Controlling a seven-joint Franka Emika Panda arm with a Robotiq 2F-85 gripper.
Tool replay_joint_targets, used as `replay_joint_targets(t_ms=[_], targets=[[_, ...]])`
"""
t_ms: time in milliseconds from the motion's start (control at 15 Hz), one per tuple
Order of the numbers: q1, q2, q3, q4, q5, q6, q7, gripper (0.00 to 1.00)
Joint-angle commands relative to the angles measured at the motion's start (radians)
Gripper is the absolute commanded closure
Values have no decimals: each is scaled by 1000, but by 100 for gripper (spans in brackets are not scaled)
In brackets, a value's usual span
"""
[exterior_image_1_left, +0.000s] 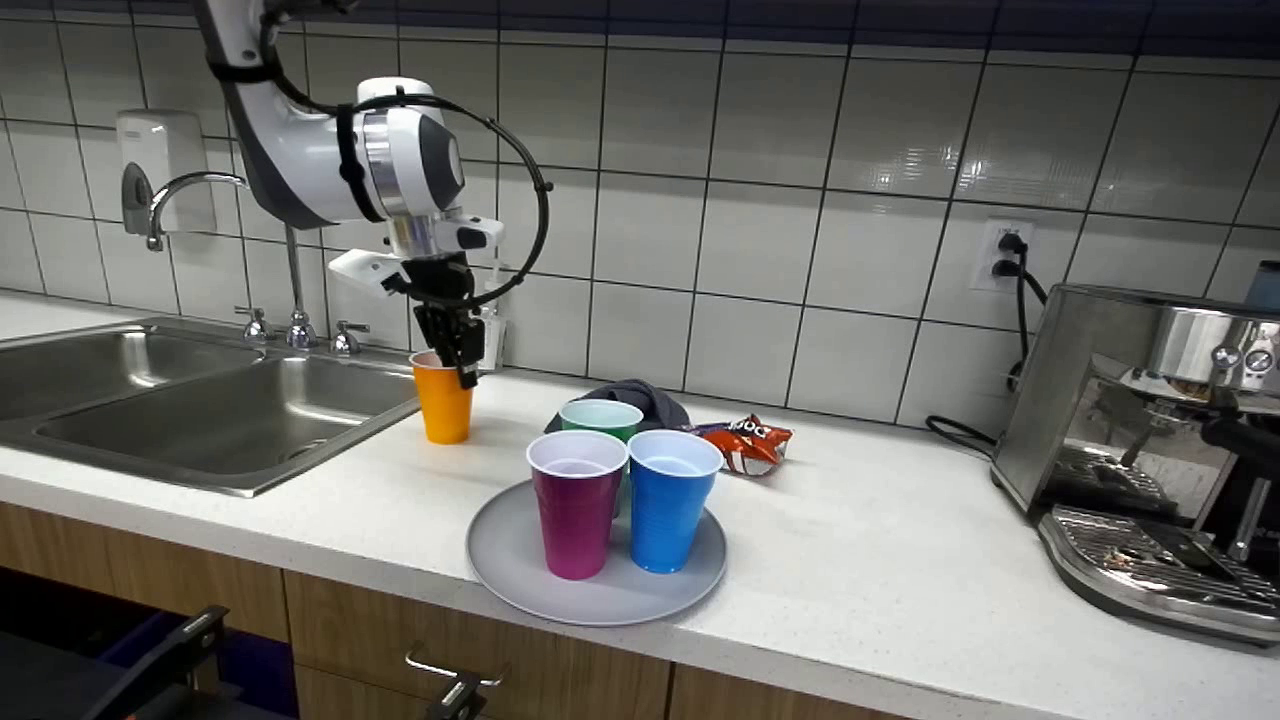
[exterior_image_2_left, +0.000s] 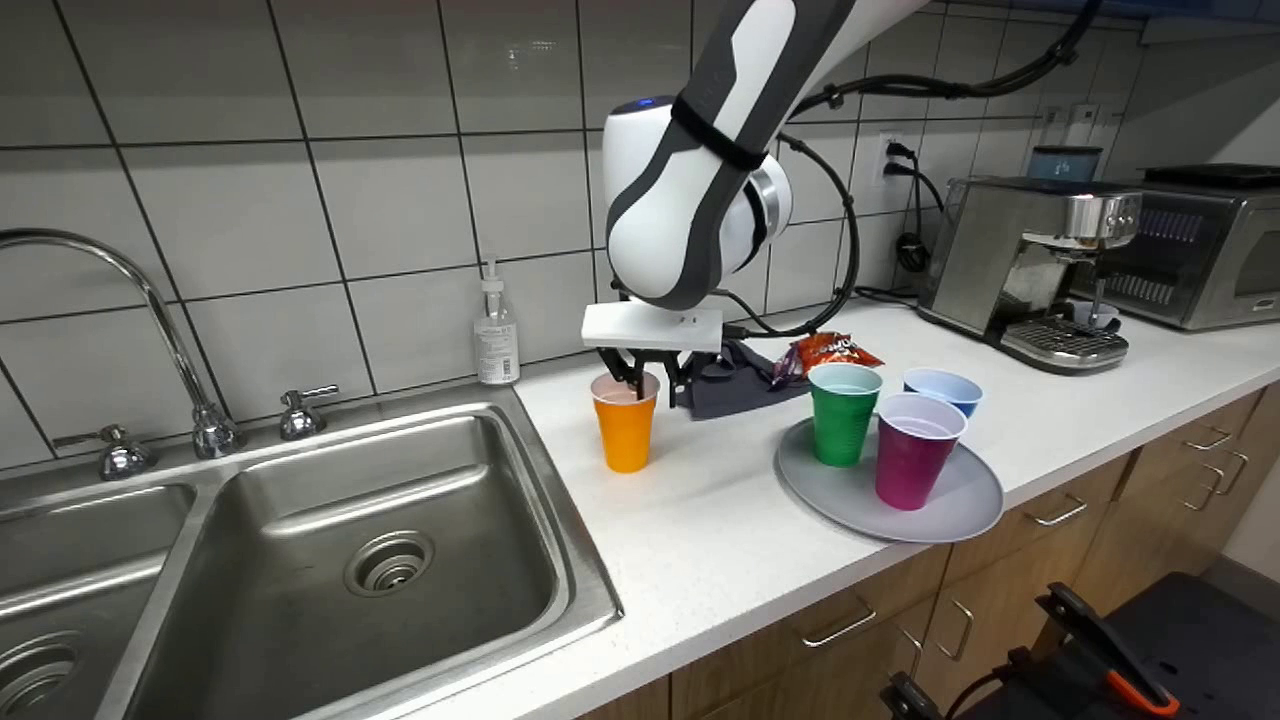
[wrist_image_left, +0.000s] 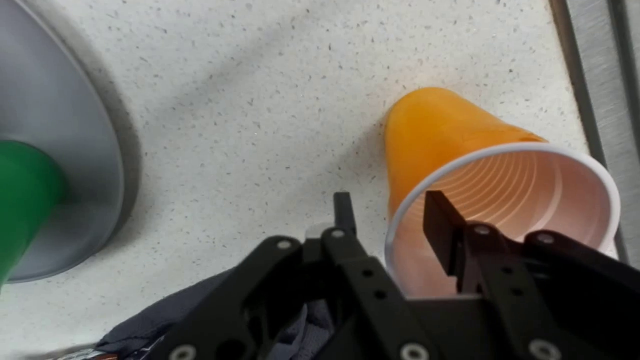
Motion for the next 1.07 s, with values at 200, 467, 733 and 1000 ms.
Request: replay_joint_targets(t_ms=[200, 467, 733, 1000], targets=[[16, -5, -11, 17, 13, -30, -2, 100], [13, -20, -7, 10, 19, -22, -10, 99], [7, -40, -2, -5, 25, -16, -18, 99], [1, -71, 2, -27, 36, -8, -27, 99]])
